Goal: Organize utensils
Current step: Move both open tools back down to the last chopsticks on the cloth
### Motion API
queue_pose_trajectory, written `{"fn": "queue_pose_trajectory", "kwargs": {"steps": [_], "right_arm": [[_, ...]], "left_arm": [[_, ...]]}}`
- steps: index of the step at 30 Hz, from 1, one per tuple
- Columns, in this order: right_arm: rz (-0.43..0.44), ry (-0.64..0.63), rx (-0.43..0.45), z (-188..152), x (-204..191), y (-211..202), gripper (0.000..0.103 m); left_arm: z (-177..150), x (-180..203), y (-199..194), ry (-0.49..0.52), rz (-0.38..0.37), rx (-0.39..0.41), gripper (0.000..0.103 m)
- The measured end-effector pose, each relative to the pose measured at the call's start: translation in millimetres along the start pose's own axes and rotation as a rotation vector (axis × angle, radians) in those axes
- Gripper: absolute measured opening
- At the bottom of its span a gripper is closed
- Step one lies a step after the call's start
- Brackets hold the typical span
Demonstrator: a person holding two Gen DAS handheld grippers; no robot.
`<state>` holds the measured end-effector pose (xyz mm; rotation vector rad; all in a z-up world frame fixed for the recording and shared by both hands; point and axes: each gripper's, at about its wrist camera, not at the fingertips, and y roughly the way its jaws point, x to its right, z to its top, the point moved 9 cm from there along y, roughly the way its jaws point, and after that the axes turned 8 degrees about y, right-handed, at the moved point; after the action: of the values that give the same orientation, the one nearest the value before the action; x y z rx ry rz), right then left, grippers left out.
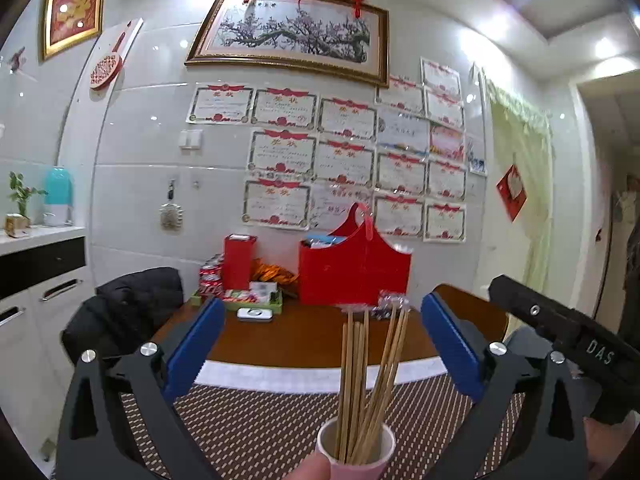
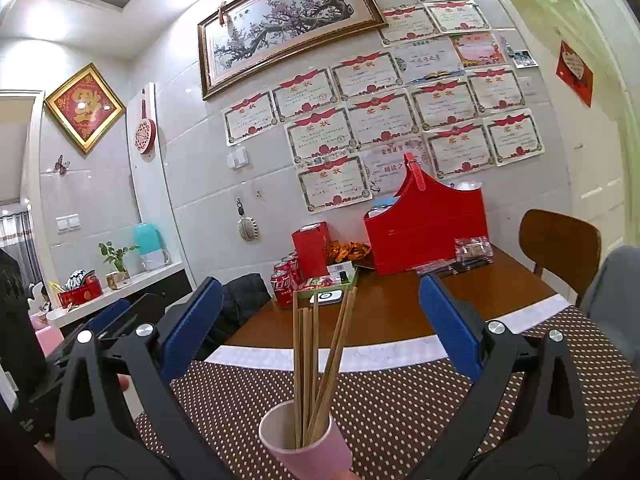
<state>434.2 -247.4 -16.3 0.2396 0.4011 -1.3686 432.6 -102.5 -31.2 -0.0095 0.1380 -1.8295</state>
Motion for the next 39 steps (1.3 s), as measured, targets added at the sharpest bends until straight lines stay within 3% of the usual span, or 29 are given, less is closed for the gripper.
{"fn": "queue_pose_trajectory", "kwargs": {"steps": [8, 15, 23, 39], "right_arm": [[-0.039, -0.008, -0.083, -8.2, -0.6, -43.2, 0.097], [-0.065, -0.008, -0.186, -32.1, 6.4, -77.1, 0.097], [-0.111, 0.007, -0.282, -64.0, 23.6, -112.0, 0.097], [-0.152, 0.027, -0.416, -113.3, 41.9, -125.7, 0.097]], "left_arm": [[1.4, 11.1, -51.0, 0.051, 0.044, -0.082, 0.097], [-20.5, 10.6, -84.3, 0.036, 0.053, -0.191, 0.097], [-66.7, 4.5, -111.5, 0.002, 0.043, -0.316, 0.097], [-167.6, 21.4, -114.2, 0.002, -0.020, -0.583, 0.097]]}}
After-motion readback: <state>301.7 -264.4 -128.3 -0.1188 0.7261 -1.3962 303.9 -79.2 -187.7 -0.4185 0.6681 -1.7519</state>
